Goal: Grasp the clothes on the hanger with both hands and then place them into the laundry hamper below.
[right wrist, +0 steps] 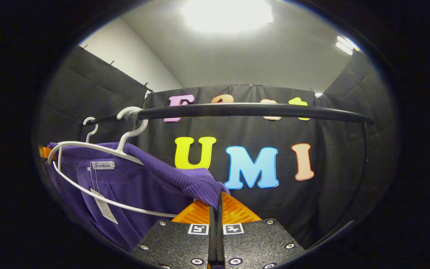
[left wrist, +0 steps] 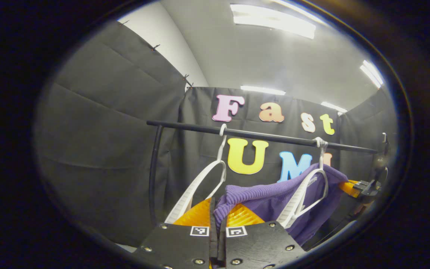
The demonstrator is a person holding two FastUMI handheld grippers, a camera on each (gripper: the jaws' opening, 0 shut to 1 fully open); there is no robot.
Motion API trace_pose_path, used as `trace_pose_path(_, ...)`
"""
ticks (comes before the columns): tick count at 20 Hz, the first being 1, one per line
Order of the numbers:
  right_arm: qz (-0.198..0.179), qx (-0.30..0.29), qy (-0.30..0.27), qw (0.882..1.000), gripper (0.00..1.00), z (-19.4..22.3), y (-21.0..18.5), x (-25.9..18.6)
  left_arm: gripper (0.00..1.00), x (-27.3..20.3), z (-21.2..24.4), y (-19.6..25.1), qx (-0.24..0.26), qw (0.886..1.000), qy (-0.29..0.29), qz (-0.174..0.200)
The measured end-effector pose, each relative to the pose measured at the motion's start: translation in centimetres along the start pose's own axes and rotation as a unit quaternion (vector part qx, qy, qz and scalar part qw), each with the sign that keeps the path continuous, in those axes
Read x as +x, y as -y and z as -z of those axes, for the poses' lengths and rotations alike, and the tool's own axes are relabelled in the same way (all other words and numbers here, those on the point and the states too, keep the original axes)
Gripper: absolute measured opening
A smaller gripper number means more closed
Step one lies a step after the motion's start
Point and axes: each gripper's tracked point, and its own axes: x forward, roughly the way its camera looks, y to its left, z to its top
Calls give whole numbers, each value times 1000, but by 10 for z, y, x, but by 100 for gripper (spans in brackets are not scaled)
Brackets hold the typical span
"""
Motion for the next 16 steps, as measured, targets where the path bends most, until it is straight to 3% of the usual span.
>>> trace_pose_path(3, 18, -4, 0, 1000, 0, -4, 5, -4, 6, 0, 11, 4, -4, 1000, -8, 11)
trace_pose_path(5, 24, -7, 1, 1000, 0, -3, 9, -4, 1, 1, 21, 9, -17, 1000, -14, 14)
trace_pose_path(7, 22, -11, -1, 1000, 0, 1, 9, -3, 6, 1, 33, 15, -23, 999, -20, 16)
trace_pose_path(8, 21, -13, -2, 1000, 0, 3, 11, -2, 1, 1, 37, 18, -22, 999, -22, 14)
trace_pose_path(16, 17, 13, -24, 999, 0, 33, 50, 6, 1, -3, 53, 65, -5, 1000, -19, 5)
